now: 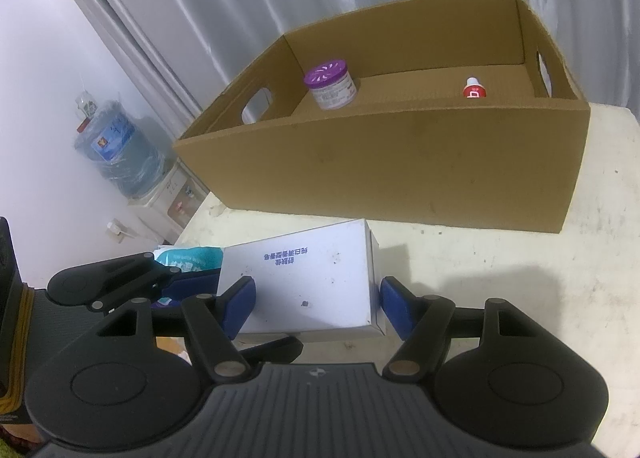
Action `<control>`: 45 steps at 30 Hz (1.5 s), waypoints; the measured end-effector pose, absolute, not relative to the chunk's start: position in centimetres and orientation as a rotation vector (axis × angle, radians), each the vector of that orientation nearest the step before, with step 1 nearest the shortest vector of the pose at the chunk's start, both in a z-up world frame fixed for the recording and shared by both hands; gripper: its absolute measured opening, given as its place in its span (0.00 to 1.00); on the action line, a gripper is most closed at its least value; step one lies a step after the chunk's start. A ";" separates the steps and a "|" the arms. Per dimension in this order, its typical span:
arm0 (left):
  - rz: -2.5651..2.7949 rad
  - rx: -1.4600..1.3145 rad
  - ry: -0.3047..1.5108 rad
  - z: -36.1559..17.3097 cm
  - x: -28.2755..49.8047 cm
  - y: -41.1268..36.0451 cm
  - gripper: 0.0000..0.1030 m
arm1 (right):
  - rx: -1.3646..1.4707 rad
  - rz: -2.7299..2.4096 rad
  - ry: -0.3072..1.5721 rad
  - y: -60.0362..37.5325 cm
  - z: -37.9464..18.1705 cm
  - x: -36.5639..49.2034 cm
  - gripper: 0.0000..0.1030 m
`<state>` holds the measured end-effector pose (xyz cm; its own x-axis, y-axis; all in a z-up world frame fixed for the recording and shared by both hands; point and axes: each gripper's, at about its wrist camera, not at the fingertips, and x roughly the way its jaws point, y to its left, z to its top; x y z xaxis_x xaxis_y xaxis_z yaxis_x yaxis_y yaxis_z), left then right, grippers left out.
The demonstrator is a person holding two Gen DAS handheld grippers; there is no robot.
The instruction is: Organize objects
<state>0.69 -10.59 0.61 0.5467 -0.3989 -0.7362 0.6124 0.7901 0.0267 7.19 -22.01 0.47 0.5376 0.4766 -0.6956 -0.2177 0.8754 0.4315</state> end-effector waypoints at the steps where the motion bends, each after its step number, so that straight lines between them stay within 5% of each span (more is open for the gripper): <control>1: -0.609 0.296 0.786 0.8 0.7 -10.6 0.64 | 0.310 0.421 0.915 -22.0 0.6 7.2 0.70; 45: -0.556 0.245 0.673 5.9 3.1 -9.8 0.64 | 0.286 0.436 0.825 -20.9 6.4 10.3 0.71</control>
<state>3.15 -9.77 5.93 0.6446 -0.4060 -0.6478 0.5600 0.8276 0.0386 10.34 -20.88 6.45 0.5983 0.4789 -0.6424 -0.2613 0.8745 0.4087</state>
